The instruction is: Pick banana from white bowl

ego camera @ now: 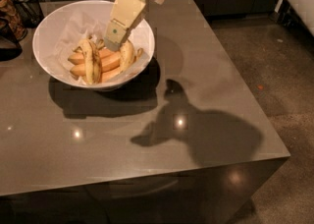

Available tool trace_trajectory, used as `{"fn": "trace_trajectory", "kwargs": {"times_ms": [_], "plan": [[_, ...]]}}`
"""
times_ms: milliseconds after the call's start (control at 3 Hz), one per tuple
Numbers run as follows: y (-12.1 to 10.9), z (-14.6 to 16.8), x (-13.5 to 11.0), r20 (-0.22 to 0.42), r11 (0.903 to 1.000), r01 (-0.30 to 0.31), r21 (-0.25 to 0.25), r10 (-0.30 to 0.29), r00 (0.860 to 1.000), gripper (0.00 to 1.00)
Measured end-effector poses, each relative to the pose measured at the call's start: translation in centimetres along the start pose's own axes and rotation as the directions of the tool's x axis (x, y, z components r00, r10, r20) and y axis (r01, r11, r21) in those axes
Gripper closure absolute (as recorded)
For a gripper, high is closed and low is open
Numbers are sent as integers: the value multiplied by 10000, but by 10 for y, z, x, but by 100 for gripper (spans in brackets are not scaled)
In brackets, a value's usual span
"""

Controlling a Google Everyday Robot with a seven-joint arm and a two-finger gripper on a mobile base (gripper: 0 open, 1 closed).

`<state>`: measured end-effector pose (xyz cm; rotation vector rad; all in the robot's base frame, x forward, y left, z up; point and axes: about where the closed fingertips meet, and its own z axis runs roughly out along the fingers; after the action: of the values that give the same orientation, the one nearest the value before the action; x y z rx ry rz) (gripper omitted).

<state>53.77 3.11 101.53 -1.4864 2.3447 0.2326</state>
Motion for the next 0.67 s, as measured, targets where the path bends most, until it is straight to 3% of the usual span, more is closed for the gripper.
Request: {"fn": "trace_trajectory", "kwargs": {"times_ms": [667], "plan": [[-9,12,-25,86,9946,-889,-541,895,9960,0]]}}
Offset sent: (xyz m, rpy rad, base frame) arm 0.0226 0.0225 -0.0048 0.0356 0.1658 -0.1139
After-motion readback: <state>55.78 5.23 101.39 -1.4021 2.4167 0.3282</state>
